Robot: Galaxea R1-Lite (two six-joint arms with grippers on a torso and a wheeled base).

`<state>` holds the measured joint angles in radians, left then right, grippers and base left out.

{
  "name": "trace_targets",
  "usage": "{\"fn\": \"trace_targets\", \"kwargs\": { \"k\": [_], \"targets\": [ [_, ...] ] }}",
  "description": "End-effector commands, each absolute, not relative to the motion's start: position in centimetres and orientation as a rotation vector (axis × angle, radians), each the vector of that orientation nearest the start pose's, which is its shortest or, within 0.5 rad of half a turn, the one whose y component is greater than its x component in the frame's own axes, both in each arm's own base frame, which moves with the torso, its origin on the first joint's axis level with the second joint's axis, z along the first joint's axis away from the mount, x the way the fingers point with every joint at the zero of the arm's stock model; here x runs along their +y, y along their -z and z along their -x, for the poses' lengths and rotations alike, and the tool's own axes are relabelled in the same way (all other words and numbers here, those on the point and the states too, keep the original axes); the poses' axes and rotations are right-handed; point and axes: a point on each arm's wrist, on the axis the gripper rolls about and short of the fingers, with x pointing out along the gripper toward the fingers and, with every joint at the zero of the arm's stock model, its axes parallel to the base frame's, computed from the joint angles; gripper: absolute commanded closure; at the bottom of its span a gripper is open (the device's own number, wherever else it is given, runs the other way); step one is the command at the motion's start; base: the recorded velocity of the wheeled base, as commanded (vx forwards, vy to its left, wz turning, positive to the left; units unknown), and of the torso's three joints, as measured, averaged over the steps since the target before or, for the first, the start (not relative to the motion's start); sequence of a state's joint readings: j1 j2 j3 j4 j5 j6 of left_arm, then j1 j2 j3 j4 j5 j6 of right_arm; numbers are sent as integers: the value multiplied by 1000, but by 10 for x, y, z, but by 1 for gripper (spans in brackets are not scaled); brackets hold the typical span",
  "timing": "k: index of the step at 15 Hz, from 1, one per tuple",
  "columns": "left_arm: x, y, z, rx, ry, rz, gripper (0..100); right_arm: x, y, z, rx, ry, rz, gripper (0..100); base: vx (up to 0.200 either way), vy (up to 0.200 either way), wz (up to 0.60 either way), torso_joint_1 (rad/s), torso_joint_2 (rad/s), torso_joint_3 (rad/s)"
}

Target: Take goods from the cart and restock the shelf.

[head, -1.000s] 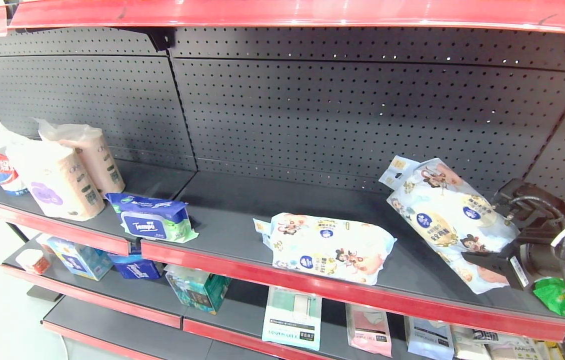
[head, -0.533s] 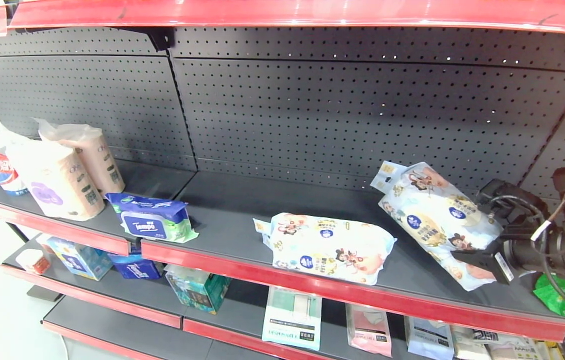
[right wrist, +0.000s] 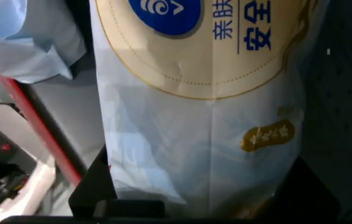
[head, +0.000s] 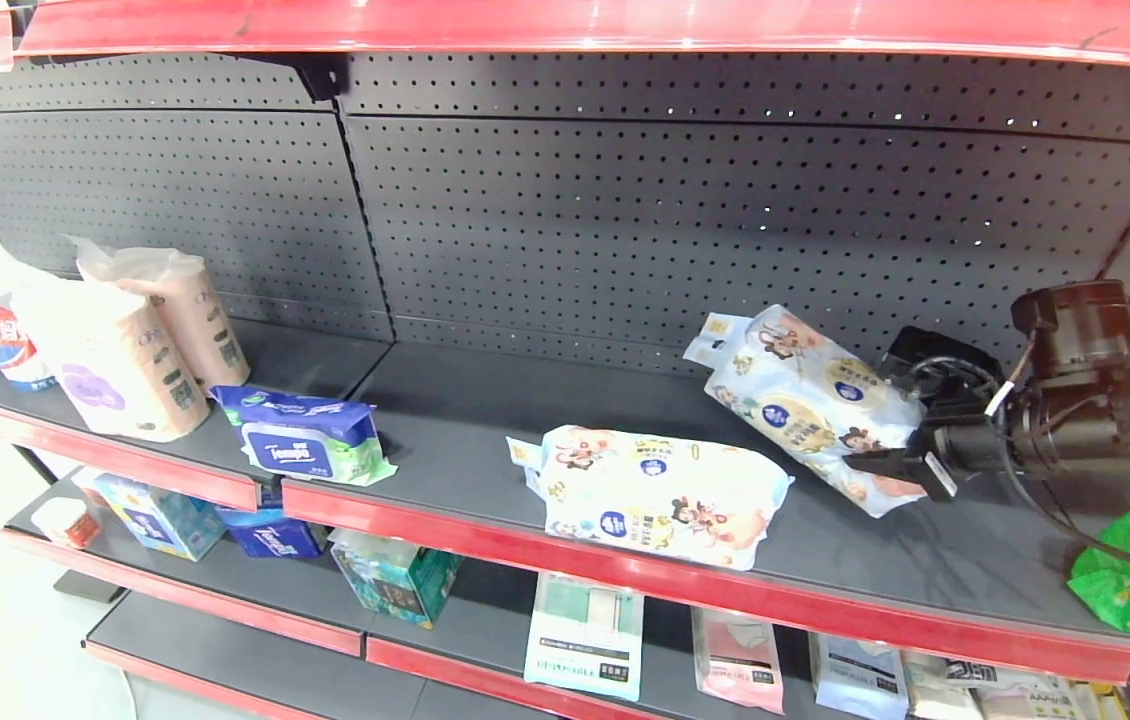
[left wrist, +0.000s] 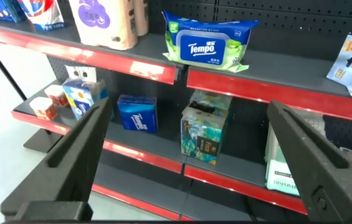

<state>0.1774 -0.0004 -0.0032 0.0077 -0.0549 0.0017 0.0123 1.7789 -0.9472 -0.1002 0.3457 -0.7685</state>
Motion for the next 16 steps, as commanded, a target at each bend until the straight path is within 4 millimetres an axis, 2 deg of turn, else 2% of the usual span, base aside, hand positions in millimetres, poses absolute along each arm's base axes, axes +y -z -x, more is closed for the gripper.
{"fn": "trace_targets", "kwargs": {
  "k": [1,6,8,10,16],
  "targets": [
    [-5,-76,22,5,-123,-1,0,11,-134,-338,556,-632,640,100,0,0,0,0,0,0],
    [-5,-76,22,5,-123,-1,0,15,-117,-360,519,-729,752,100,0,0,0,0,0,0],
    [-5,-76,22,5,-123,-1,0,27,-122,-370,477,-749,772,100,0,0,0,0,0,0],
    [-5,-76,22,5,-123,-1,0,30,-122,-378,463,-750,781,100,0,0,0,0,0,0],
    [-5,-76,22,5,-123,-1,0,33,-116,-378,472,-762,806,100,0,0,0,0,0,0]
  ]
}}
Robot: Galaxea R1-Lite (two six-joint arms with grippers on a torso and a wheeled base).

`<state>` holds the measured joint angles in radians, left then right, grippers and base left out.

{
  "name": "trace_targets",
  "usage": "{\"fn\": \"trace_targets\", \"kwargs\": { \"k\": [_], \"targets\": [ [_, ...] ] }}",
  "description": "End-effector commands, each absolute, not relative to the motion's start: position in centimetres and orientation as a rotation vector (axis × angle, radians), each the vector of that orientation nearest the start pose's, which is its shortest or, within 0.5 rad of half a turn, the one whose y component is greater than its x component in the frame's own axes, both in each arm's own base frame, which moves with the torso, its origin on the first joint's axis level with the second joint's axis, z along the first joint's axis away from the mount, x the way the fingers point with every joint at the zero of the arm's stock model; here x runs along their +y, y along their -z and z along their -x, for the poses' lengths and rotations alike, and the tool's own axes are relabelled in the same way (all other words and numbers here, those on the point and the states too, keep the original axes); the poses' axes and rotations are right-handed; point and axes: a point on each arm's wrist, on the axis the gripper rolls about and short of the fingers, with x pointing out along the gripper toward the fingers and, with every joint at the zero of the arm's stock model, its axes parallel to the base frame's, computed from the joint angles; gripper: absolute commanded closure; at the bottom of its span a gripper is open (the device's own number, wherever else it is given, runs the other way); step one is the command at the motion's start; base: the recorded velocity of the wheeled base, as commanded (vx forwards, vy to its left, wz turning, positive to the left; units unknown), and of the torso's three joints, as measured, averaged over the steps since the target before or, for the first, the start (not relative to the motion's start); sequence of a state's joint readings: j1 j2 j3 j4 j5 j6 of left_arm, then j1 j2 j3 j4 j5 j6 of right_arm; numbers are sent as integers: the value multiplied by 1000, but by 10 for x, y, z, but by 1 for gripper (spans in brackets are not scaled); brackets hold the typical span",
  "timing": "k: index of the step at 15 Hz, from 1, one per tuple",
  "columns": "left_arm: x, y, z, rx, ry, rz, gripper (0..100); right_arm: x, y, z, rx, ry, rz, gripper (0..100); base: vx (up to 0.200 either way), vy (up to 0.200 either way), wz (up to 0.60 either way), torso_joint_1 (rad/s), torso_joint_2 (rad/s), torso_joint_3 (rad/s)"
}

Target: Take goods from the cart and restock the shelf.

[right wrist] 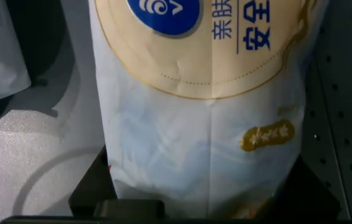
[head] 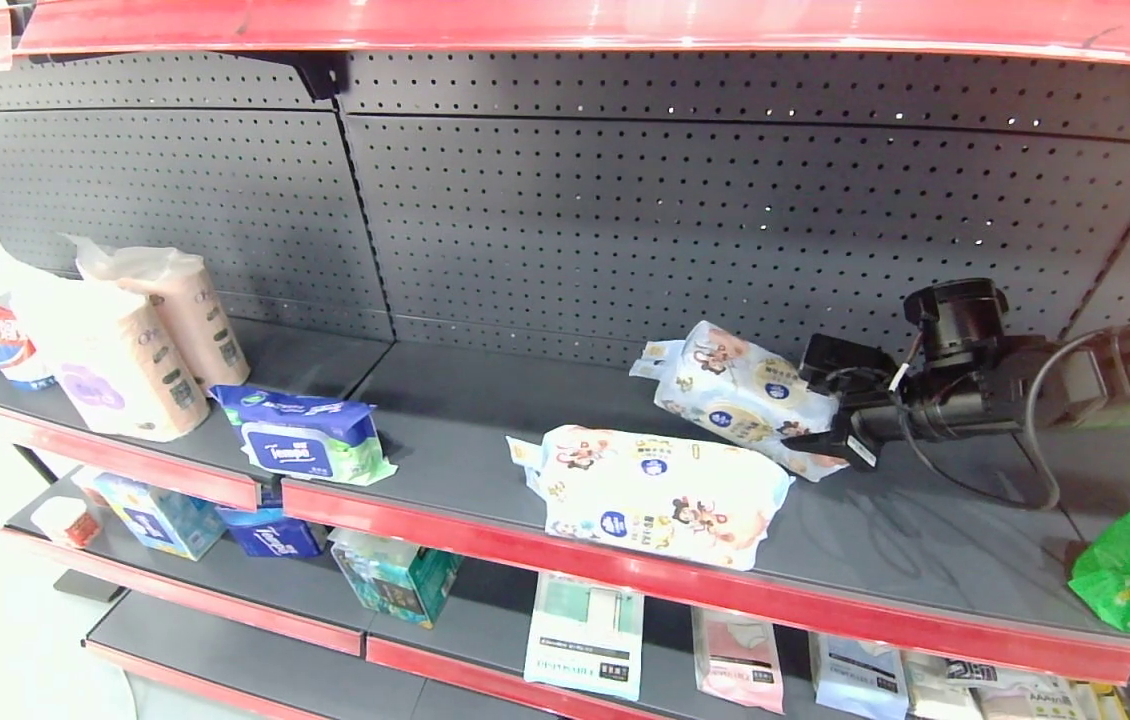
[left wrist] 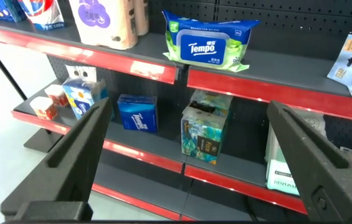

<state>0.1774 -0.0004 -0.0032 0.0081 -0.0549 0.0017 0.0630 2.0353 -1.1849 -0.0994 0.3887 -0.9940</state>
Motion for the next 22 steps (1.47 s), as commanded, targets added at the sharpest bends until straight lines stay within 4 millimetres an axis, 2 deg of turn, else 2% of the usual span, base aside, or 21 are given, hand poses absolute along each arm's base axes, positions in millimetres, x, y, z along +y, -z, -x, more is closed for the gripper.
{"fn": "trace_targets", "kwargs": {
  "k": [1,2,7,11,18,20,22],
  "targets": [
    [-5,-76,22,5,-123,-1,0,38,-115,-378,464,-769,813,100,0,0,0,0,0,0],
    [-5,-76,22,5,-123,-1,0,40,-114,-379,465,-771,816,0,0,0,0,0,0,0],
    [-5,-76,22,5,-123,-1,0,41,-117,-381,462,-751,823,0,0,0,0,0,0,0],
    [-5,-76,22,5,-123,-1,0,23,-125,-382,484,-658,833,0,0,0,0,0,0,0],
    [-5,-76,22,5,-123,-1,0,13,-125,-382,521,-596,813,0,0,0,0,0,0,0],
    [-5,-76,22,5,-123,-1,0,10,-125,-380,528,-586,807,0,0,0,0,0,0,0],
    [-5,-76,22,5,-123,-1,0,4,-127,-368,539,-592,779,0,0,0,0,0,0,0]
  ]
}}
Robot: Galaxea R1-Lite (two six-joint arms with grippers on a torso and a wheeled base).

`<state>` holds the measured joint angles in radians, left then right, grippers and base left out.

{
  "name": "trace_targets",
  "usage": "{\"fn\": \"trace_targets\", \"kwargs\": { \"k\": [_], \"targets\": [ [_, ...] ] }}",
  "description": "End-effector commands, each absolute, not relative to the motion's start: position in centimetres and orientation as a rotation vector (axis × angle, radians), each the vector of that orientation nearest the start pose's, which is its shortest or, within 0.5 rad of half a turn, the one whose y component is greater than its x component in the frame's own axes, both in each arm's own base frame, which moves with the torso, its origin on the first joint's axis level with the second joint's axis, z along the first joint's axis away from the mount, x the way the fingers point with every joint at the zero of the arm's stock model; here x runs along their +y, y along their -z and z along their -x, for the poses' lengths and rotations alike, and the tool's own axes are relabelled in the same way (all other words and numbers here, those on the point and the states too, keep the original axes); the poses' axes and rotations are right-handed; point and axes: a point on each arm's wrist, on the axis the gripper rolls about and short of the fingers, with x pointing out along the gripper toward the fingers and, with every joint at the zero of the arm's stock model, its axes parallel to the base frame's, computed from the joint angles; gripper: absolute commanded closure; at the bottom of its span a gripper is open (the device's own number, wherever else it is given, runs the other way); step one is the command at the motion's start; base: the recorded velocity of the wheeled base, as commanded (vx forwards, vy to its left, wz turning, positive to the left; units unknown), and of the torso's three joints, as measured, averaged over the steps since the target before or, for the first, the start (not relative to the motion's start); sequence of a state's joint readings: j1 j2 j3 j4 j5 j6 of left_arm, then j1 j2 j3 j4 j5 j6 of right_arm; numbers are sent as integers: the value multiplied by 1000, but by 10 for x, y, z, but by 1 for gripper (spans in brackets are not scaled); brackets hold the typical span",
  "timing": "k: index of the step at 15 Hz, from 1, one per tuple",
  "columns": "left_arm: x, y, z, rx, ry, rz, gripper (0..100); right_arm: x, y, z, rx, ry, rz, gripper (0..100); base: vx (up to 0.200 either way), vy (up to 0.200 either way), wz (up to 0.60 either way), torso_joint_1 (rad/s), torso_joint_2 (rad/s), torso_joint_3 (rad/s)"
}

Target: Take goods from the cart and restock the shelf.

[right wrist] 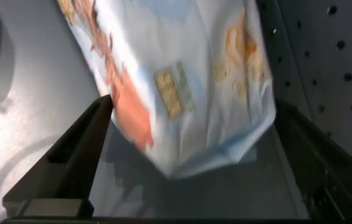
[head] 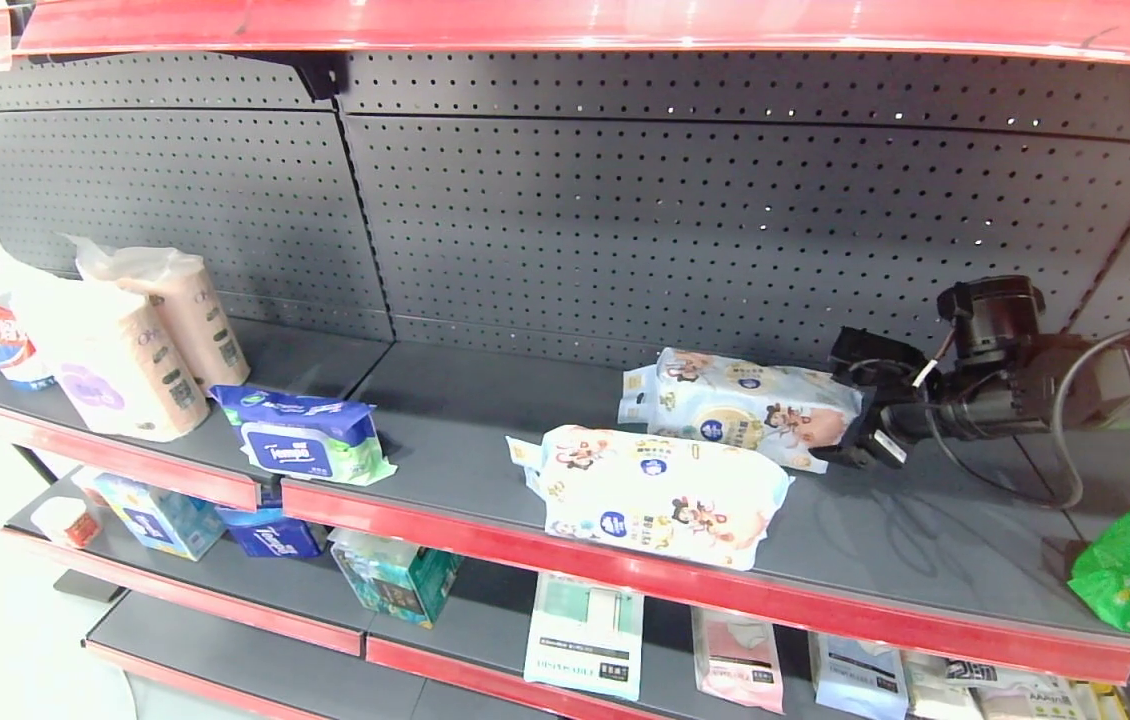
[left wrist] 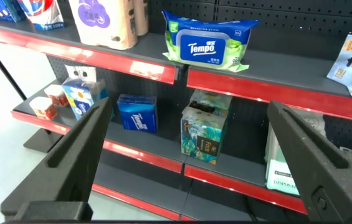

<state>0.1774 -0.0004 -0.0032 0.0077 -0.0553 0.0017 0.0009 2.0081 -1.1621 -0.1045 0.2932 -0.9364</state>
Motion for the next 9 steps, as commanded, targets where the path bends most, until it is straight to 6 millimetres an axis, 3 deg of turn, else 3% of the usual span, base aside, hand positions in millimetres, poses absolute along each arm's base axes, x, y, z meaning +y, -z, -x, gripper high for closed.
{"fn": "trace_targets", "kwargs": {
  "k": [1,5,9],
  "targets": [
    [-5,-76,22,5,-123,-1,0,6,-127,-364,545,-602,711,0,0,0,0,0,0,0],
    [-5,-76,22,5,-123,-1,0,2,-148,-343,572,-504,446,0,0,0,0,0,0,0],
    [-5,-76,22,5,-123,-1,0,-34,-154,-325,591,-392,397,0,0,0,0,0,0,0]
  ]
}}
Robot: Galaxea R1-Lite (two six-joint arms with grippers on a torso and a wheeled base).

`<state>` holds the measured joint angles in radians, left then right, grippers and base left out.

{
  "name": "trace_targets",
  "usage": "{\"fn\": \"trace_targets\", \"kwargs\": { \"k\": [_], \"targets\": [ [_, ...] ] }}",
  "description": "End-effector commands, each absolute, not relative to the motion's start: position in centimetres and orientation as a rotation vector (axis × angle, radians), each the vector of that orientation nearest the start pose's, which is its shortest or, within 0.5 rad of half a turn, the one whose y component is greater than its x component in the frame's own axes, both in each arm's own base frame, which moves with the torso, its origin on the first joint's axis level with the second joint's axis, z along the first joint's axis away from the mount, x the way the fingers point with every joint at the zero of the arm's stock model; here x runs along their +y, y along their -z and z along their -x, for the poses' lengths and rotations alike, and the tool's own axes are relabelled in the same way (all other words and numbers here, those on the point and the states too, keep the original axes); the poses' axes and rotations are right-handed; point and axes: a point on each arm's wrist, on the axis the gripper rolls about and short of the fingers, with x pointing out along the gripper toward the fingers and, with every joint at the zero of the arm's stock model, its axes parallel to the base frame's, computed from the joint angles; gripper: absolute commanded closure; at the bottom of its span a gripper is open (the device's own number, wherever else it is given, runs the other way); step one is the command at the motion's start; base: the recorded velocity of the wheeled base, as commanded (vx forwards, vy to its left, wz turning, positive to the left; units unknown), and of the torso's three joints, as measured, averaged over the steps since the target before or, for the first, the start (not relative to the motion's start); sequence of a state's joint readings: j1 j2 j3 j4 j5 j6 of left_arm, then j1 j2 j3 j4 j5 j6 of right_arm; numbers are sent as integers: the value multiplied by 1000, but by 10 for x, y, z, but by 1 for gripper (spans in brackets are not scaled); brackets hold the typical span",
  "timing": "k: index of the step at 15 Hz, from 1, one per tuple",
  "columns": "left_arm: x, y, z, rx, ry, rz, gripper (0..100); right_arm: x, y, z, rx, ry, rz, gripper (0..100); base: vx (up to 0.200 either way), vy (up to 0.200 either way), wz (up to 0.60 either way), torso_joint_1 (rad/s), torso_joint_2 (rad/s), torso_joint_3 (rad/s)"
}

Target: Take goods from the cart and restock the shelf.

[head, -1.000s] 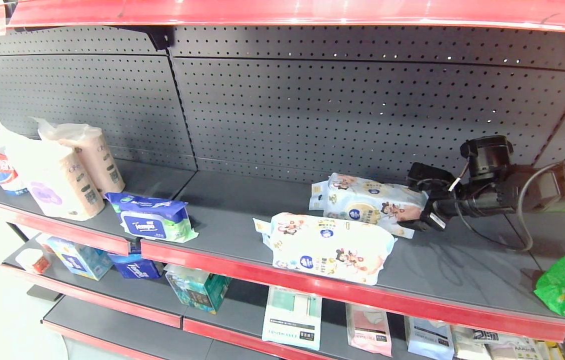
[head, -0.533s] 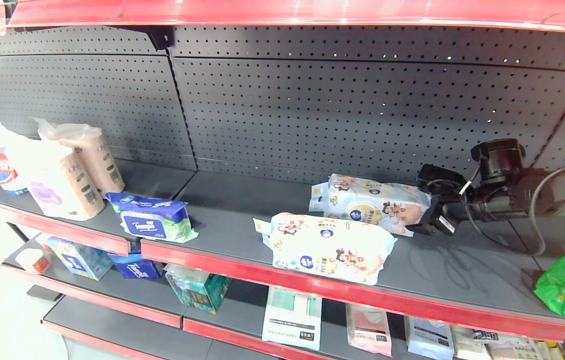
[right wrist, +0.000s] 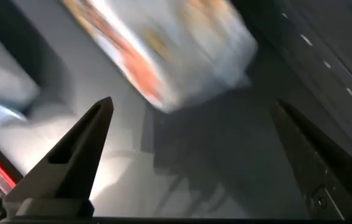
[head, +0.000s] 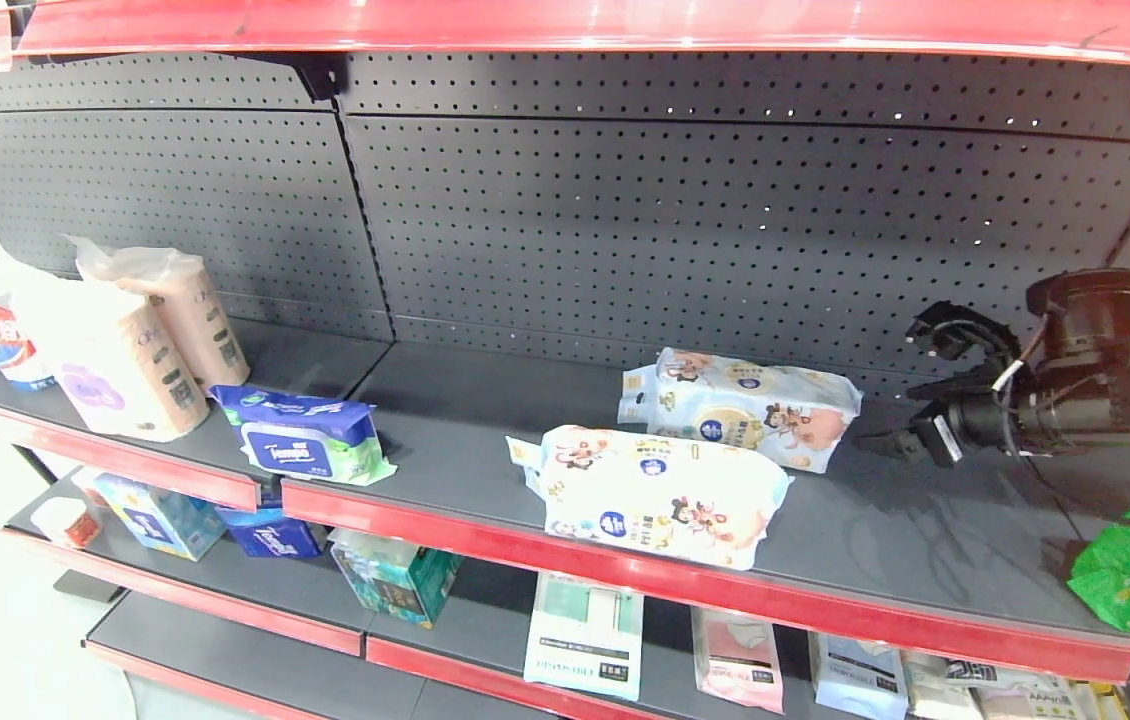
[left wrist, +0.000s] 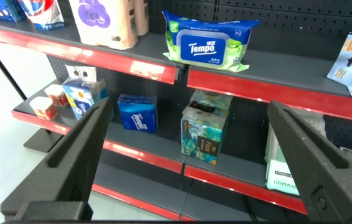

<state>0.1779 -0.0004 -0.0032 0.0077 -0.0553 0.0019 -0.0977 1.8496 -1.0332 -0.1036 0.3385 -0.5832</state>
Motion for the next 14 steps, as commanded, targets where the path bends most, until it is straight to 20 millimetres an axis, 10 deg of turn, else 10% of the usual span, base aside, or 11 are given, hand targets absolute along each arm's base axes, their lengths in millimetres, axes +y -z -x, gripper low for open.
{"fn": "trace_targets", "kwargs": {
  "k": [1,6,14],
  "targets": [
    [-5,-76,22,5,-123,-1,0,-43,-153,-324,600,-363,378,0,0,0,0,0,0,0],
    [-5,-76,22,5,-123,-1,0,-58,-139,-335,653,-217,319,0,0,0,0,0,0,0],
    [-5,-76,22,5,-121,-1,0,-18,-127,-356,646,-36,183,0,0,0,0,0,0,0]
  ]
}}
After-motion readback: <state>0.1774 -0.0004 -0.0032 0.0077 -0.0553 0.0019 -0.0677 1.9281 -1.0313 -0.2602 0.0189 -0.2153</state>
